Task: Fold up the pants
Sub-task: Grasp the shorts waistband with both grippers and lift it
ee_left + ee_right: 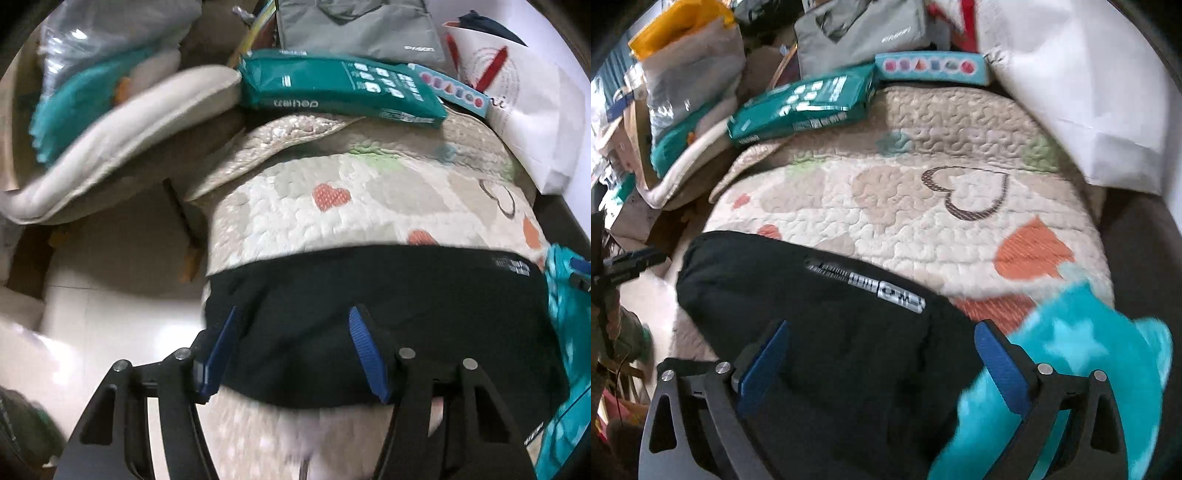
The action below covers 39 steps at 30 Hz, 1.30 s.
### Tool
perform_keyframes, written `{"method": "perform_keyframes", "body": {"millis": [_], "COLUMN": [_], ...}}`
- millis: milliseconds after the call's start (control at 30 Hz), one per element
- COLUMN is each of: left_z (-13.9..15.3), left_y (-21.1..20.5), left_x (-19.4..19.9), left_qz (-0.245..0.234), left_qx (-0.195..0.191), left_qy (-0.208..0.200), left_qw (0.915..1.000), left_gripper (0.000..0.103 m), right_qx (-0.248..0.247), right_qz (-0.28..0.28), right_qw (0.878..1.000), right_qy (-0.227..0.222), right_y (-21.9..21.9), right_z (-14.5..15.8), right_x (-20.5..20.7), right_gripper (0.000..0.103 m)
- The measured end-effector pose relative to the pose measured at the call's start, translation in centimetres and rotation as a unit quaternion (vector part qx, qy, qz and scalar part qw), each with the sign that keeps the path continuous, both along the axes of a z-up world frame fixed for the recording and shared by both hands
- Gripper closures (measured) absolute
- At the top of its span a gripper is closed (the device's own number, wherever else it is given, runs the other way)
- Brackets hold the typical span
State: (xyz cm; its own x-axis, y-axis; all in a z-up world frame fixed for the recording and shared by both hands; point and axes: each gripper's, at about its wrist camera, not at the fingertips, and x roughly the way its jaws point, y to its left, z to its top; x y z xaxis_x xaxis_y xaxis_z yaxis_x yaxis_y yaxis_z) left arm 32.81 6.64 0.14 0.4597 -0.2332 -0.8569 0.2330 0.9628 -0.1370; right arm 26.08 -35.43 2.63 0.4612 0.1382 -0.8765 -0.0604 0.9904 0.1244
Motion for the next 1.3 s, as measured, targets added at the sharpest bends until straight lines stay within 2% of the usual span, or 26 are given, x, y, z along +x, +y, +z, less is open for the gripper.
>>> {"method": "perform_keyframes", "body": {"millis": [67, 167, 267, 367, 400, 500, 600, 667, 700, 733, 767, 800, 833, 867, 900, 967, 1000, 1033, 1067, 1200, 1267, 1300], "left_z": [-1.6, -3.0, -4.1, -5.8, -6.2, -6.4, -6.3, -6.5, -6.5, -6.4, -6.2, -5.7, -5.4, -5.2, -5.0, -4.8, -4.3, -3.9, -3.4, -1.4, -0.3, 0.2], "left_y": [-0.3, -0.9, -1.2, -1.6, -1.5, -1.0, -0.5, -0.7, -0.9, -1.2, -1.4, -1.8, -2.1, -2.6, -2.9, -3.4, -3.4, -3.0, -2.8, -1.9, -1.6, -1.3], "left_x": [2.2, 4.8, 7.0, 8.5, 8.6, 7.8, 6.4, 6.0, 5.7, 5.5, 5.4, 5.0, 4.7, 4.2, 3.6, 2.8, 2.2, 1.8, 1.3, -1.4, -3.2, -4.1], "left_qz": [-0.010, -0.029, -0.067, -0.108, -0.115, -0.132, -0.157, -0.176, -0.182, -0.186, -0.188, -0.192, -0.198, -0.203, -0.205, -0.205, -0.200, -0.195, -0.189, -0.167, -0.158, -0.154], "left_qx": [0.000, 0.020, 0.024, 0.017, 0.011, -0.003, -0.009, 0.000, 0.012, 0.019, 0.019, 0.031, 0.039, 0.050, 0.066, 0.087, 0.089, 0.085, 0.080, 0.070, 0.072, 0.070], "left_qy": [0.008, -0.002, -0.001, 0.019, 0.012, -0.008, -0.009, 0.000, -0.004, -0.003, 0.001, -0.003, -0.005, -0.007, -0.014, -0.024, -0.030, -0.034, -0.038, -0.053, -0.062, -0.065], "left_qw": [0.9999, 0.9994, 0.9975, 0.9939, 0.9932, 0.9912, 0.9876, 0.9844, 0.9832, 0.9824, 0.9820, 0.9809, 0.9794, 0.9779, 0.9765, 0.9745, 0.9753, 0.9765, 0.9779, 0.9820, 0.9829, 0.9835], "left_gripper": [0.041, 0.041, 0.041, 0.040, 0.036, 0.036, 0.036, 0.035, 0.037, 0.042, 0.057, 0.079, 0.091, 0.096, 0.096, 0.097, 0.097, 0.097, 0.097, 0.097, 0.097, 0.097], "right_qx": [0.000, 0.008, 0.022, 0.037, 0.038, 0.032, 0.028, 0.023, 0.015, 0.011, 0.007, 0.002, 0.000, -0.006, -0.015, -0.030, -0.027, -0.024, -0.021, -0.049, -0.058, -0.059], "right_qz": [0.014, 0.034, 0.044, 0.054, 0.061, 0.083, 0.108, 0.118, 0.119, 0.119, 0.119, 0.119, 0.121, 0.121, 0.119, 0.108, 0.102, 0.098, 0.097, 0.102, 0.101, 0.100], "right_qw": [1.000, 0.999, 0.999, 0.997, 0.996, 0.994, 0.992, 0.991, 0.991, 0.991, 0.991, 0.991, 0.991, 0.991, 0.991, 0.993, 0.994, 0.994, 0.994, 0.993, 0.993, 0.993], "right_qy": [0.004, 0.010, 0.018, 0.037, 0.044, 0.058, 0.065, 0.065, 0.065, 0.067, 0.066, 0.063, 0.062, 0.058, 0.053, 0.046, 0.042, 0.039, 0.036, 0.027, 0.026, 0.025], "right_y": [0.7, 1.4, 1.4, 1.4, 1.6, 2.4, 3.5, 4.0, 4.2, 4.3, 4.5, 4.6, 4.8, 4.9, 5.0, 4.6, 4.4, 4.3, 4.6, 6.3, 6.7, 6.8], "right_z": [-0.9, -2.7, -4.0, -5.8, -6.3, -7.5, -8.2, -8.3, -8.4, -8.5, -8.5, -8.3, -7.9, -7.6, -7.1, -6.2, -5.6, -5.1, -4.4, -2.8, -2.1, -1.6], "right_x": [1.5, 4.0, 5.4, 6.7, 7.0, 7.6, 7.5, 7.4, 7.3, 7.3, 7.2, 7.0, 6.7, 6.6, 6.2, 5.6, 5.2, 4.9, 4.2, 1.5, 0.3, -0.6], "right_gripper": [0.003, 0.004, 0.005, 0.005, 0.005, 0.005, 0.005, 0.008, 0.010, 0.017, 0.025, 0.029, 0.042, 0.047, 0.050, 0.072, 0.075, 0.083, 0.086, 0.087, 0.096, 0.096]}}
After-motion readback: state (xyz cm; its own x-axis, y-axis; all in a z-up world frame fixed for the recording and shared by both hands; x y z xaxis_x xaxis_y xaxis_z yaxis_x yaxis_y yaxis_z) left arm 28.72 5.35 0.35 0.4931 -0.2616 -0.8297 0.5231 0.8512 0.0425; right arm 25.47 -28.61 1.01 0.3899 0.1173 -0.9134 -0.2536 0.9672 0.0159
